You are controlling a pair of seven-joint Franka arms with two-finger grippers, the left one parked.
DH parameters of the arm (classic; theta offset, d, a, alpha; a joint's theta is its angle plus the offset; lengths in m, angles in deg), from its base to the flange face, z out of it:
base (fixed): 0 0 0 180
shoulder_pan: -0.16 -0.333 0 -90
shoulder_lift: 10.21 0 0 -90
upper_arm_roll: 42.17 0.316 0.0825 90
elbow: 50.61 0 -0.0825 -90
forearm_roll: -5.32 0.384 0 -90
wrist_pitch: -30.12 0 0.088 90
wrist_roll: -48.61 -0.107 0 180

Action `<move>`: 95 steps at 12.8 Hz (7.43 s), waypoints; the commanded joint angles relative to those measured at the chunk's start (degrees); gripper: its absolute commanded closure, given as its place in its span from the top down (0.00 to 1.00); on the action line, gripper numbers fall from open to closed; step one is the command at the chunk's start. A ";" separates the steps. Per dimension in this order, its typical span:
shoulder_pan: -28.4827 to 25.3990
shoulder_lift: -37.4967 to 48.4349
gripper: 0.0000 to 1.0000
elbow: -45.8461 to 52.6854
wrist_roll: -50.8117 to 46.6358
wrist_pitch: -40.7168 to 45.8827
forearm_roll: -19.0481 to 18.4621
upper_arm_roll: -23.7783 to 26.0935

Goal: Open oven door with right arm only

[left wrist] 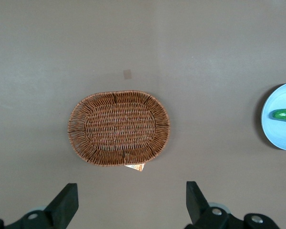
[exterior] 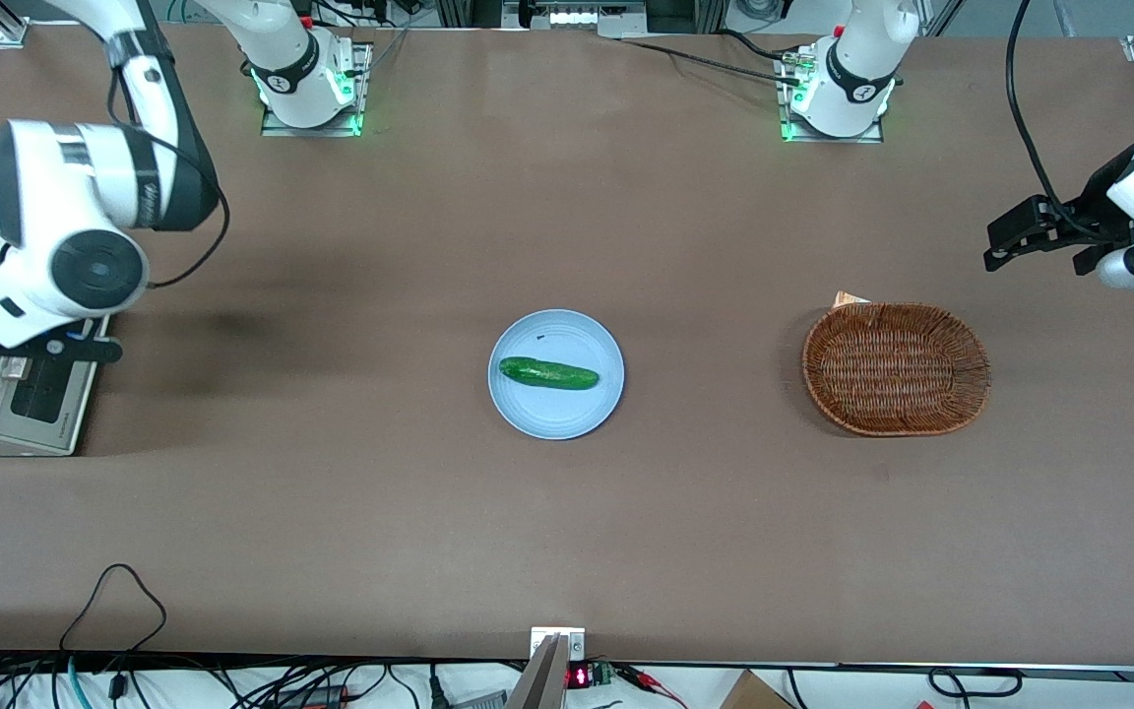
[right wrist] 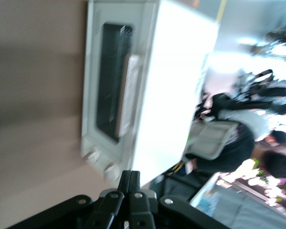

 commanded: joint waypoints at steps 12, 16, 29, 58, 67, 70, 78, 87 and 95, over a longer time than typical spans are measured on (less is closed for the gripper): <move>7.82 -0.90 0.01 -16.56 -24.45 -22.00 -24.82 -0.31; 8.35 -2.31 0.01 -17.26 -28.14 -22.44 -26.67 -0.31; 8.88 -4.86 0.01 -17.26 -32.72 -24.20 -29.75 0.13; 5.89 -15.14 0.01 -14.62 -33.85 -35.63 -19.38 0.39; 2.82 -16.37 0.01 -13.30 -34.03 -35.54 -12.44 0.39; 2.47 -16.38 0.01 -13.22 -33.77 -35.54 -10.42 0.39; 1.50 -12.51 0.99 -9.01 -22.54 -27.92 6.61 3.20; 3.07 -10.93 0.99 19.45 0.41 10.92 39.31 4.79; 11.95 -6.45 0.99 25.81 4.29 18.17 53.56 4.61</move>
